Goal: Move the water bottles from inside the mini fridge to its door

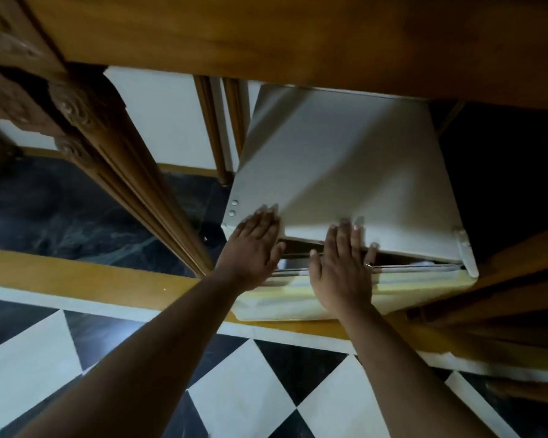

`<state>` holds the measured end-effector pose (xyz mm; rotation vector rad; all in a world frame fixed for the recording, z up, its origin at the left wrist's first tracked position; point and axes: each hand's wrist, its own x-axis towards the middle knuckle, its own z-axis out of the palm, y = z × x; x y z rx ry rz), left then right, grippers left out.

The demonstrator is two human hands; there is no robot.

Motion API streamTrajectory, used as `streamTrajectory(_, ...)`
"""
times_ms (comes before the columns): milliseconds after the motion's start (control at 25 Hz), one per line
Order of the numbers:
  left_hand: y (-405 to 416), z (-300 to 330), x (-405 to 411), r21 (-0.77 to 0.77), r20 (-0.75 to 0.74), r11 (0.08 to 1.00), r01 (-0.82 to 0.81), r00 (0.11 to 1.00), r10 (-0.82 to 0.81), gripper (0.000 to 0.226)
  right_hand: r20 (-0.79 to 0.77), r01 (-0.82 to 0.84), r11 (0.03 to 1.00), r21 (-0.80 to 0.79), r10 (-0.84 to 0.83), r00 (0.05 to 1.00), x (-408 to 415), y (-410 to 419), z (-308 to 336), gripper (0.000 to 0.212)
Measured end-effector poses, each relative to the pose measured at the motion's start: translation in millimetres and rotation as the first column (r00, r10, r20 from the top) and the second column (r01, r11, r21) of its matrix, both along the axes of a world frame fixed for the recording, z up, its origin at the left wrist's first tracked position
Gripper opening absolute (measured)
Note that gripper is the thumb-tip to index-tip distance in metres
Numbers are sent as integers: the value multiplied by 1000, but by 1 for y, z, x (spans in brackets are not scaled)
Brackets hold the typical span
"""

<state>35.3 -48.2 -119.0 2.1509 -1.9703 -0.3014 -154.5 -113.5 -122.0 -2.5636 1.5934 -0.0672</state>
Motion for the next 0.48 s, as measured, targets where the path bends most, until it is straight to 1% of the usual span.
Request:
streamTrajectory(80, 3, 0, 2, -11, 28, 1000, 10, 1000, -10, 70, 18, -20, 998, -60, 21, 1000, 8, -14, 2, 68)
streamTrajectory(160, 6, -5, -2, -30, 103, 1000, 9, 995, -6, 67, 40, -23, 988, -155, 30, 999, 12, -24, -3, 62)
streamTrajectory(240, 1, -10, -8, -40, 155, 998, -53, 986, 59, 65, 67, 7, 982, -188, 6, 998, 20, -31, -7, 59)
streamTrajectory(320, -7, -3, -9, 14, 137, 995, -97, 986, 95, 64, 59, -5, 987, -159, 15, 998, 25, -34, -1, 59)
streamTrajectory(360, -9, 7, -12, 81, 129, 991, -103, 987, 92, 65, 16, -22, 994, -110, 24, 1000, 23, -33, 8, 62)
streamTrajectory(400, -4, 11, -15, 117, 123, 988, -105, 988, 91, 67, -23, -52, 996, -73, 50, 998, 15, -29, 15, 67)
streamTrajectory(440, 6, 22, -16, 168, 83, 980, -111, 992, 98, 70, -22, -62, 998, -23, 62, 998, 8, -23, 27, 73)
streamTrajectory(480, 15, 36, -16, 187, 55, 977, -102, 994, 94, 73, -37, -75, 997, 19, 76, 996, 1, -17, 41, 80)
